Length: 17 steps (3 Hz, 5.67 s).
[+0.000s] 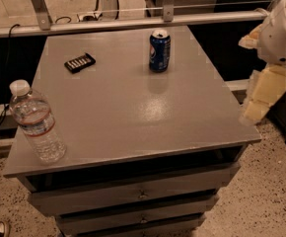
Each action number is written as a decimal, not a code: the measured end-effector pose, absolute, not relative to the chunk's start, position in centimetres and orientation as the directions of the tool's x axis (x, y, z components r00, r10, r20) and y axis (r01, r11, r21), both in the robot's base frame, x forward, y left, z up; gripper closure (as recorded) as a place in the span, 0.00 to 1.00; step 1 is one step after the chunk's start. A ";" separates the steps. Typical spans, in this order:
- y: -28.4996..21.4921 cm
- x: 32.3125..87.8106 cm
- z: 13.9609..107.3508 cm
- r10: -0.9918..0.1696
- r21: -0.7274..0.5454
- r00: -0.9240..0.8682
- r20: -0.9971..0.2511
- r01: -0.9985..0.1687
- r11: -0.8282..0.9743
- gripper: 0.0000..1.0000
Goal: Move pepsi can near rxbar chocolate
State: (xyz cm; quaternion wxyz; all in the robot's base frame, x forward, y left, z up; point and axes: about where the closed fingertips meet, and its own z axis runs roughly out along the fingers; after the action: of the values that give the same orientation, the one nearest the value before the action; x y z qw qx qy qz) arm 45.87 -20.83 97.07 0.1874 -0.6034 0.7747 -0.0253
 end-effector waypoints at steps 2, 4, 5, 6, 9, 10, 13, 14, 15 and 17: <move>-17.3 56.2 93.1 -0.871 -0.269 -0.173 -0.460 -0.907 0.322 0.00; -12.2 66.0 89.3 -0.688 -0.146 -0.202 -0.697 -0.899 0.412 0.00; -9.6 70.0 88.5 -0.587 -0.102 -0.201 -0.784 -0.892 0.441 0.00; -8.4 73.1 88.6 -0.519 -0.101 -0.183 -0.835 -0.876 0.471 0.00; -7.2 74.8 90.1 -0.337 -0.031 -0.157 -0.928 -0.871 0.490 0.64; -6.9 74.8 90.0 -0.335 -0.028 -0.157 -0.929 -0.874 0.485 0.88; 0.7 76.5 90.0 -0.292 -0.063 -0.053 -0.955 -0.925 0.374 1.00; 4.6 78.2 90.7 -0.271 -0.088 -0.005 -0.963 -0.940 0.330 1.00; 8.5 79.6 91.6 -0.264 -0.118 0.039 -0.964 -0.950 0.289 1.00; 10.5 81.1 90.2 -0.303 -0.127 0.038 -0.952 -0.951 0.281 1.00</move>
Offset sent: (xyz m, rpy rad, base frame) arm 0.1807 0.0511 -0.0758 0.3659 -0.0778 -0.0275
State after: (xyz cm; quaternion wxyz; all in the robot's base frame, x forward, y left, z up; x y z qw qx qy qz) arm 81.14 10.45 90.20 0.5101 -0.5086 0.6165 0.3179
